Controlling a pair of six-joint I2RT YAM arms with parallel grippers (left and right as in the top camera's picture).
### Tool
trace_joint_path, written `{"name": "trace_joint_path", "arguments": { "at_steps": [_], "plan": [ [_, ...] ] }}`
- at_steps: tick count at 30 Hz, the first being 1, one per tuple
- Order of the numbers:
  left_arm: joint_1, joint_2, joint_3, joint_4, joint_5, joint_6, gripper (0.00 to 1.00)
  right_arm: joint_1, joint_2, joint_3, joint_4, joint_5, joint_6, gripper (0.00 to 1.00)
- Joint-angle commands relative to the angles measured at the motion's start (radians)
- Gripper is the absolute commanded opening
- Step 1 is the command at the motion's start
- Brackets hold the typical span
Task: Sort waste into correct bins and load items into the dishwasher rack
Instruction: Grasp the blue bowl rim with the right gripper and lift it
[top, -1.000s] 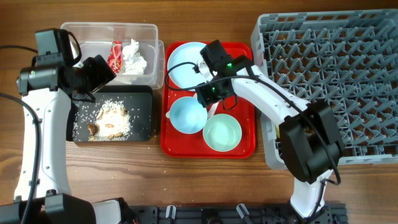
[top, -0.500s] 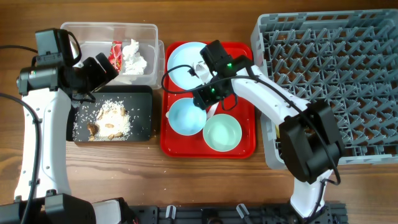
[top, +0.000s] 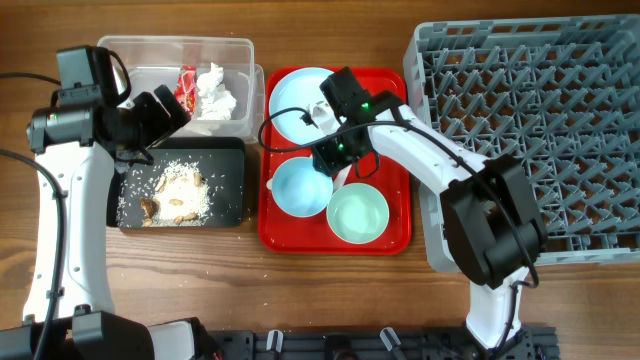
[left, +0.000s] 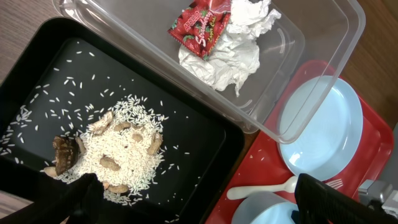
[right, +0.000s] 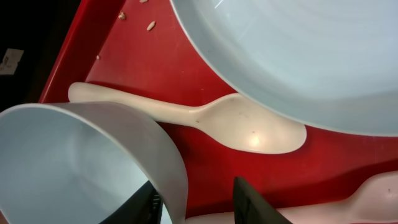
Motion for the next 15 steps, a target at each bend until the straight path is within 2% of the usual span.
{"name": "trace_joint_path", "arguments": {
  "at_steps": [1,6,8,15],
  "plan": [
    [0.005,-0.005,0.014,0.0,0.012,0.005,1.0,0.003,0.024,-0.008,0.008,-0.025,-0.024,0.31],
    [0.005,-0.005,0.014,0.0,0.012,0.005,1.0,0.002,0.024,-0.008,0.01,-0.025,-0.022,0.16],
    [0.005,-0.005,0.014,0.0,0.012,0.005,1.0,0.002,0.024,-0.008,0.01,-0.024,-0.021,0.05],
    [0.005,-0.005,0.014,0.0,0.012,0.005,1.0,-0.001,0.003,-0.005,0.008,-0.027,0.028,0.04]
  ]
}}
